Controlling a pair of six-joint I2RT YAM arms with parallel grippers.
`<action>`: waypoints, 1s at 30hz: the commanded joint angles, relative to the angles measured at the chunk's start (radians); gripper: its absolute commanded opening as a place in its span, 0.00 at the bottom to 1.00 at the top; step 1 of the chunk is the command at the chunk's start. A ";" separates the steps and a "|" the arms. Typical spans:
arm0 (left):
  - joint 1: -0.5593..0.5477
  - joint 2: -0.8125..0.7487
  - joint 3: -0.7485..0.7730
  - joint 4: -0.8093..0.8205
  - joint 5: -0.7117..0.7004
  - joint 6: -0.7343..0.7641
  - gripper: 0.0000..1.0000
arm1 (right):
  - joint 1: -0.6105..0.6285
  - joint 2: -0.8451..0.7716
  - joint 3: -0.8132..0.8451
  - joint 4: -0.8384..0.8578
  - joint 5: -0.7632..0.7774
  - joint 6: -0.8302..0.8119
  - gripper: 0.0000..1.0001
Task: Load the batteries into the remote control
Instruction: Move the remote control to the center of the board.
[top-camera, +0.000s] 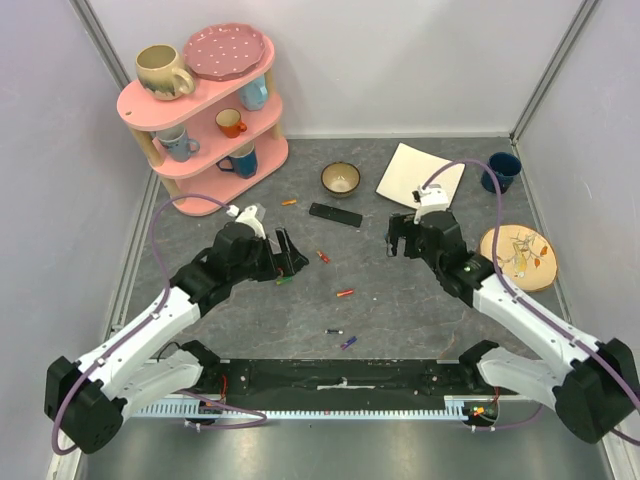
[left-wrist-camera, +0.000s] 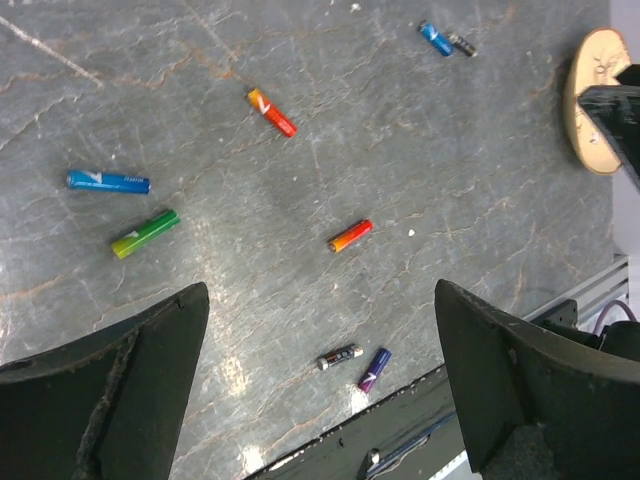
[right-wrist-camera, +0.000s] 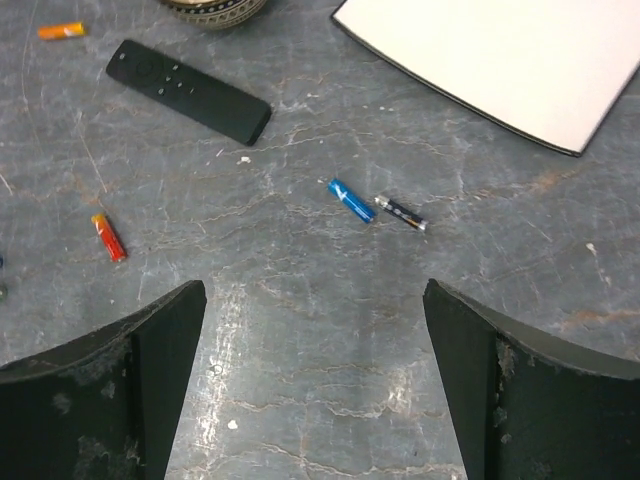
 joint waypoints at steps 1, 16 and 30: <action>-0.001 -0.053 -0.045 0.106 0.062 0.069 0.99 | 0.001 0.125 0.117 0.015 -0.073 -0.108 0.98; -0.001 -0.181 -0.131 0.183 0.142 0.052 0.95 | 0.001 0.649 0.358 0.172 -0.062 -0.241 0.98; -0.001 -0.195 -0.144 0.181 0.154 0.055 0.94 | -0.049 0.871 0.508 0.219 -0.326 -0.424 0.98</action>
